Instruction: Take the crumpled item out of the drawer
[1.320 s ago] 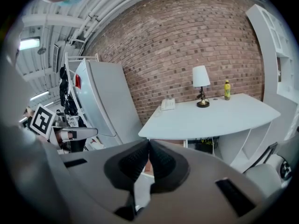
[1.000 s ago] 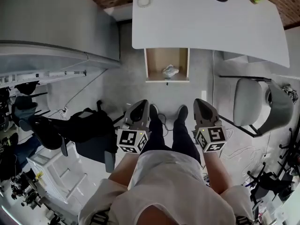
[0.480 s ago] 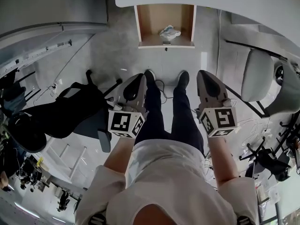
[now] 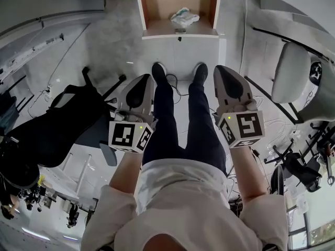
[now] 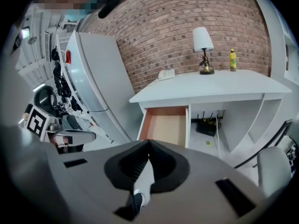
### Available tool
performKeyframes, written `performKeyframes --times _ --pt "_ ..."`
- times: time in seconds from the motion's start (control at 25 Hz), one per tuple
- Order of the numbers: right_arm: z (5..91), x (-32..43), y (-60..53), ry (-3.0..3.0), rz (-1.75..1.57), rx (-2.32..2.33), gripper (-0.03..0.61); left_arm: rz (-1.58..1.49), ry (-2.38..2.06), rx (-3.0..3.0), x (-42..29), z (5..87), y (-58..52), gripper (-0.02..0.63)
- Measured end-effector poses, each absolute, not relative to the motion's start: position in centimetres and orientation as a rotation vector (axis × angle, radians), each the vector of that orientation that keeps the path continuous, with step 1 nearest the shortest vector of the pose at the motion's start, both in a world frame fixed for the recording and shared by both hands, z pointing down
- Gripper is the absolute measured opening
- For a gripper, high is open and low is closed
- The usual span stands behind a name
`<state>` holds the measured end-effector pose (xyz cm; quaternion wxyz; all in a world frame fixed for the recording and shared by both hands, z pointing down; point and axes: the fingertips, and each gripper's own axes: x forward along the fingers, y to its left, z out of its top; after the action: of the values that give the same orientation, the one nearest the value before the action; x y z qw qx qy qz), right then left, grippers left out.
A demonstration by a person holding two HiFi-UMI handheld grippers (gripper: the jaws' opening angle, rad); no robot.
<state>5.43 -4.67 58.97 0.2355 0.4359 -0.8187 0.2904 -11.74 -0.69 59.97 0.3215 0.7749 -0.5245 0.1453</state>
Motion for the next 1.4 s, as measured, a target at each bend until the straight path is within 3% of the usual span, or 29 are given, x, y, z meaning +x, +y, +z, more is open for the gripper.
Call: performKeyframes --times 0.88,0.92,1.0,1.4 --pt "69.6 4.8 -6.4 -2.141 0.895 1.194 0.009 0.428 -1.350 1.965 -11.7 68.1 -1.0 0.009" --pt "69.8 4.5 -6.5 -2.145 0.904 1.192 0.021 0.429 -1.346 1.966 -11.7 68.1 -1.0 0.009" --pt "70.2 4.0 -6.7 -2.140 0.934 1.186 0.272 0.429 -1.341 1.957 -11.9 68.3 -1.0 0.009" --pt "73.2 3.5 -9.4 -2.046 0.917 1.168 0.273 0.433 -1.323 1.949 -12.1 69.0 -1.2 0.009"
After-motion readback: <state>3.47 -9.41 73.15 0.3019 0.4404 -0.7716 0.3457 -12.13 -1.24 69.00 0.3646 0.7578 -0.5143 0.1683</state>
